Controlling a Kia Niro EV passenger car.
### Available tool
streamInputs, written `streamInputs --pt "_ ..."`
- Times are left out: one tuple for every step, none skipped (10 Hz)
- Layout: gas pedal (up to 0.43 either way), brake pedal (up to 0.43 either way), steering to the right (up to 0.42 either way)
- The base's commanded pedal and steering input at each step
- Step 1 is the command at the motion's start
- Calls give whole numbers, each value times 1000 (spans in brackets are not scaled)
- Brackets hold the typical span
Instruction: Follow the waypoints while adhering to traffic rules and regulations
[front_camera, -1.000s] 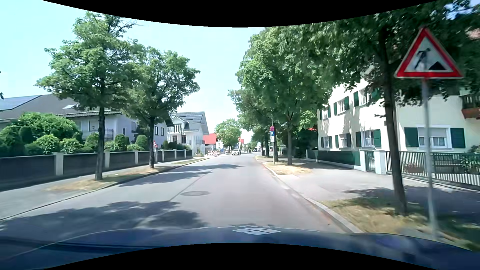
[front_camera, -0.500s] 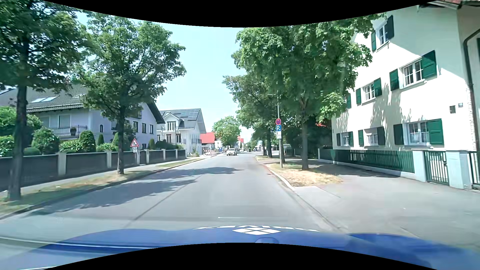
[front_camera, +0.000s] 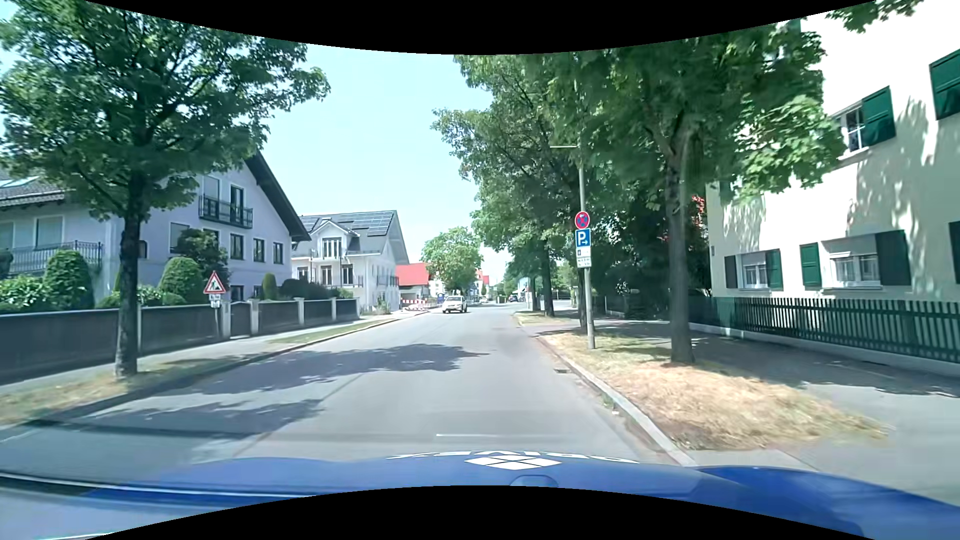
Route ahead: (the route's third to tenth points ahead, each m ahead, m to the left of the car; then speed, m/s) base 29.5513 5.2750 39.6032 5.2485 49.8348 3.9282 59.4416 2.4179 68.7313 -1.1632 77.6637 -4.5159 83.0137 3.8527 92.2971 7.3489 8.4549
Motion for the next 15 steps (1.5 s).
streamInputs --pt "0 0 -17" --pt "0 0 -16" --pt "0 0 -12" --pt "0 0 -9" --pt "0 0 -5" --pt "0 0 -1" --pt "0 0 -1" --pt "0 0 -1" --pt "0 0 -1" --pt "0 0 -2" --pt "0 0 -2" --pt "0 0 -2" --pt "0 0 -2" --pt "0 0 -2" --pt "0 0 -2"
